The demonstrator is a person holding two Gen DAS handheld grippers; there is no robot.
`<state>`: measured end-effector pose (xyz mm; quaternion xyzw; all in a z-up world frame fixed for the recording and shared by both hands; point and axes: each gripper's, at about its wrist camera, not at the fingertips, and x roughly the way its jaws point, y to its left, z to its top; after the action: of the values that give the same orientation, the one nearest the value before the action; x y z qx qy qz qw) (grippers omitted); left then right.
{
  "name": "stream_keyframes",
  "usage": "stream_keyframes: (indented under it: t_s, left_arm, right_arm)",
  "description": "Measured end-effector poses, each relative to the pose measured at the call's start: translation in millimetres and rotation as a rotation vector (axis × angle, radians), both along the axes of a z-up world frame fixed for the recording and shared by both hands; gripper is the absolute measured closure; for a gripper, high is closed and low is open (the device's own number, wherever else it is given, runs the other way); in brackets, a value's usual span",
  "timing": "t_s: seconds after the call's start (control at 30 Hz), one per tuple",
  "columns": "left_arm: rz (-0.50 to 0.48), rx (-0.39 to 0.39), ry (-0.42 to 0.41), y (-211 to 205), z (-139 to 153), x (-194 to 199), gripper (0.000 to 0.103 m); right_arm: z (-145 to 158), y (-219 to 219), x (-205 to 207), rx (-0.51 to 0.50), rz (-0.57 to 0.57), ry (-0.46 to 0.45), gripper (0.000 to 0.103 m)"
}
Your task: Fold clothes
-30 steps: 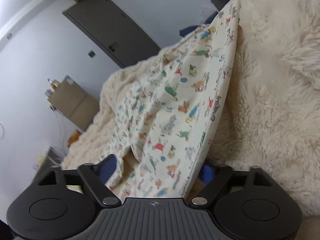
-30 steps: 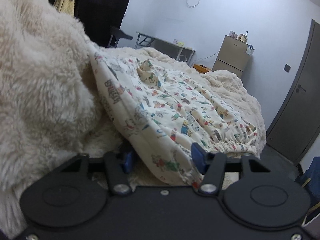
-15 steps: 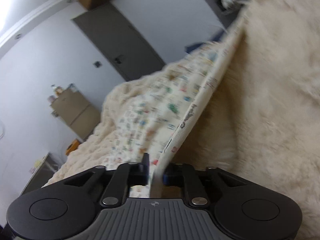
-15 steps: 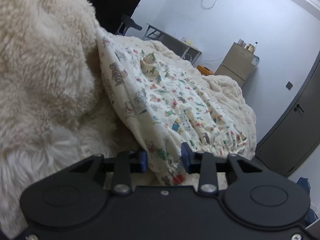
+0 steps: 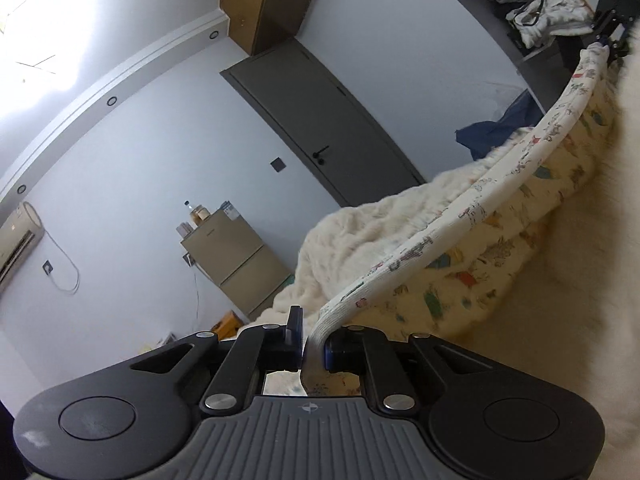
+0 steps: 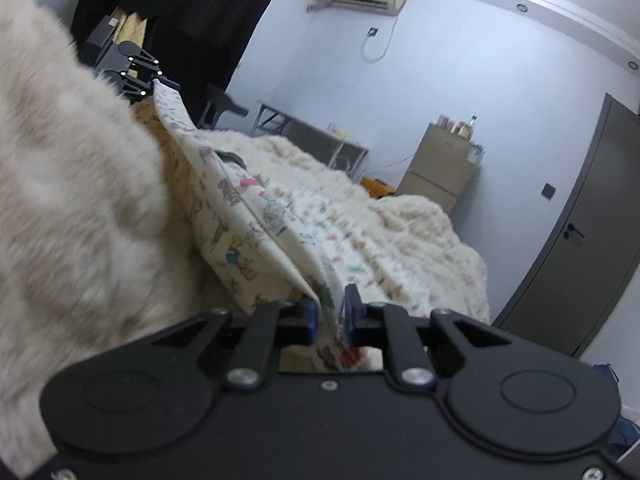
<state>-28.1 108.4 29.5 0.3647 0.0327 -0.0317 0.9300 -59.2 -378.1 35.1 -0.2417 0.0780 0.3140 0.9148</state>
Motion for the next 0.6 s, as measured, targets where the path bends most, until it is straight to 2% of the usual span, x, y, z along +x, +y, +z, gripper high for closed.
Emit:
stream_keyframes:
  t_s: [0.13, 0.3, 0.4, 0.5, 0.6]
  left_arm:
    - [0.005, 0.033, -0.012, -5, 36, 54, 0.094]
    - [-0.001, 0.078, 0.096, -12, 57, 136, 0.094]
    - [0.011, 0.108, 0.185, -21, 58, 197, 0.094]
    - [0.03, 0.121, 0.233, -35, 59, 244, 0.094]
    - [0.054, 0.136, 0.277, -52, 56, 281, 0.094]
  right_arm:
    - [22, -3, 36, 0.068, -0.048, 0.028, 0.093]
    - [37, -17, 109, 0.187, -0.115, 0.218, 0.093]
    - [30, -23, 151, 0.228, -0.148, 0.329, 0.093]
    - [12, -30, 196, 0.274, -0.201, 0.437, 0.094]
    - [-6, -41, 219, 0.333, -0.237, 0.504, 0.095]
